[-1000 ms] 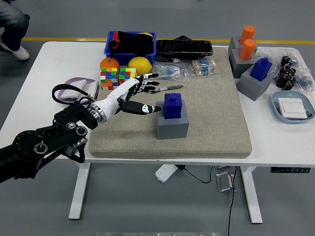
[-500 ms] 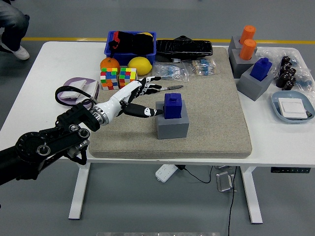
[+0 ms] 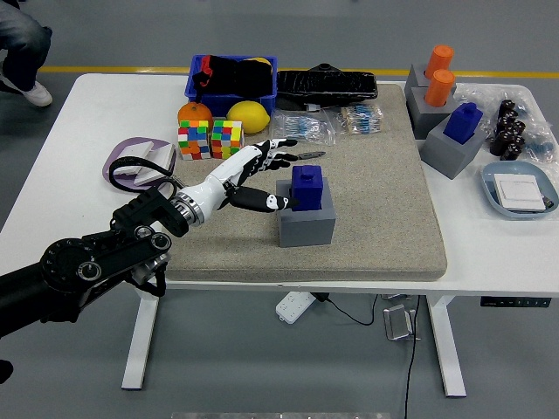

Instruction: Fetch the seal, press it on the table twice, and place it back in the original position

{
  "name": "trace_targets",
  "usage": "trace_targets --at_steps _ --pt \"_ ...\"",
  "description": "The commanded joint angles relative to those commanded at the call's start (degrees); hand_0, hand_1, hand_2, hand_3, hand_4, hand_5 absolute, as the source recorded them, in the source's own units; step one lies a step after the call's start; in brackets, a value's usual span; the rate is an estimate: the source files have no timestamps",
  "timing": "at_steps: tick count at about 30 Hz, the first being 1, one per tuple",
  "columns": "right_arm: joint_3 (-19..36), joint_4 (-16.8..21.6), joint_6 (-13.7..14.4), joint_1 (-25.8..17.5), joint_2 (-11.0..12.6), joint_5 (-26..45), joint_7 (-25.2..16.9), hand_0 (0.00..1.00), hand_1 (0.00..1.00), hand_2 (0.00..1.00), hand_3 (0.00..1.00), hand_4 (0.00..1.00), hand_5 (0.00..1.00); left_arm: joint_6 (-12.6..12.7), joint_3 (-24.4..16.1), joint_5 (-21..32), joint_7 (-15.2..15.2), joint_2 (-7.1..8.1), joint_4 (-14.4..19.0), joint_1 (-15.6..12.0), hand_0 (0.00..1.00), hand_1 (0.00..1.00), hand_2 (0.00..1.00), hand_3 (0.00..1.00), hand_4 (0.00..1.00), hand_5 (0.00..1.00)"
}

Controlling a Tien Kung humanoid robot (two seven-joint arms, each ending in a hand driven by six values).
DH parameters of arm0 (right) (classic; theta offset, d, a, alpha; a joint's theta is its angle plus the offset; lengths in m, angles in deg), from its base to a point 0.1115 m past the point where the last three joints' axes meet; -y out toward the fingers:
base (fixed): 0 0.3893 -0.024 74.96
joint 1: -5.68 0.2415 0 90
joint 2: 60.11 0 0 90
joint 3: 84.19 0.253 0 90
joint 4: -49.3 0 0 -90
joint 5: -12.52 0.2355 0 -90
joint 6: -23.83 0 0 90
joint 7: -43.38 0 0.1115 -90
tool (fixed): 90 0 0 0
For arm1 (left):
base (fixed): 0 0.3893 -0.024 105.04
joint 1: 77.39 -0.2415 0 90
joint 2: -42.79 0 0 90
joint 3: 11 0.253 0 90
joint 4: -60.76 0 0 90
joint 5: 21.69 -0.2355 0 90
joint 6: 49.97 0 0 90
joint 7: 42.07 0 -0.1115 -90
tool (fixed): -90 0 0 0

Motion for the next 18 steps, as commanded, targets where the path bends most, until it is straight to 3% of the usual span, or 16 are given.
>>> trace_targets --at_steps 8,18 --pt "-0.2 0.0 0.0 0.2 -0.1 0.1 0.0 0.765 0.677 0.685 0.632 0.705 0.353 2.1 0.4 -1.6 -0.7 -1.96 -1.9 0.7 0.859 0.792 0.795 0.921 0.903 0.002" --pt "-0.1 0.0 -0.2 0.2 -0.1 0.0 0.0 0.764 0.677 0.685 0.632 0.706 0.353 2.6 1.3 -2.1 -0.9 -2.91 -3.3 1.1 0.856 0.779 0.774 0.911 0.909 0.002"
